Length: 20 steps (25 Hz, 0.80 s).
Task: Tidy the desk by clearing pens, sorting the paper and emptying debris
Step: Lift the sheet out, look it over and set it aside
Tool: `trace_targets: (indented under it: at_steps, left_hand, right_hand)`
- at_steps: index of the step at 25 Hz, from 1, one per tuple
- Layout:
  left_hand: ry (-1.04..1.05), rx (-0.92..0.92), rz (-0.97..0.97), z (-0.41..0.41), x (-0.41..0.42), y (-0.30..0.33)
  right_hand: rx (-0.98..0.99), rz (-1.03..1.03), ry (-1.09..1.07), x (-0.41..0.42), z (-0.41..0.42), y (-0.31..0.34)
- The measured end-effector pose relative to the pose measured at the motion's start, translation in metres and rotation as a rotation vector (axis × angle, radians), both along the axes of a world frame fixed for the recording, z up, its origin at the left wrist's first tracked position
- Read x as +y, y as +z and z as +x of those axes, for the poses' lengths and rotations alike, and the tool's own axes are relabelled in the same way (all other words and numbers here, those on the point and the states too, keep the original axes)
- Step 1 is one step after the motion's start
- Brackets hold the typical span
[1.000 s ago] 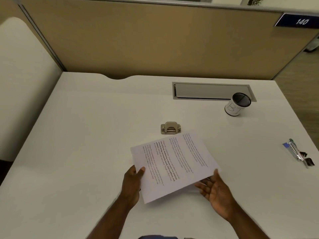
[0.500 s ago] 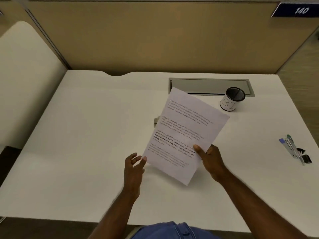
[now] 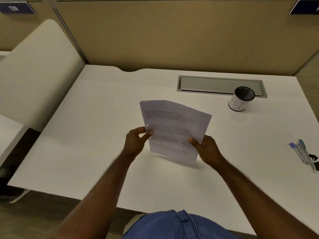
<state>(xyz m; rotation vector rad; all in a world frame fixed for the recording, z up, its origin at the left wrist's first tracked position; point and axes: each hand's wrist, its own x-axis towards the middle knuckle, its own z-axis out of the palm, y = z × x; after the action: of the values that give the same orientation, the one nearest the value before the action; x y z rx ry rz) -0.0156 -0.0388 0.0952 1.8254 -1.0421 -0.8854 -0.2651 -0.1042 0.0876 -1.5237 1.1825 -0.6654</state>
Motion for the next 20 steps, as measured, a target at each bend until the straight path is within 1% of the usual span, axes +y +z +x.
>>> trace_targets:
  at_steps: [3, 12, 16, 20]
  left_hand:
    - [0.031, 0.029, -0.006, -0.001, 0.008, -0.004]
    - [0.045, 0.015, 0.043, -0.010, 0.022, -0.022]
    - [0.051, 0.017, 0.009, -0.009, 0.022, -0.019]
    - [0.037, -0.004, 0.051, -0.012, 0.023, -0.022]
  right_hand:
    - [0.031, -0.022, -0.016, 0.002, 0.003, 0.000]
    - [0.153, -0.094, 0.025, 0.010, 0.000, -0.012]
    - [0.136, -0.148, -0.010, 0.010, 0.001, -0.008]
    - [0.141, -0.140, 0.011, 0.014, 0.002, -0.009]
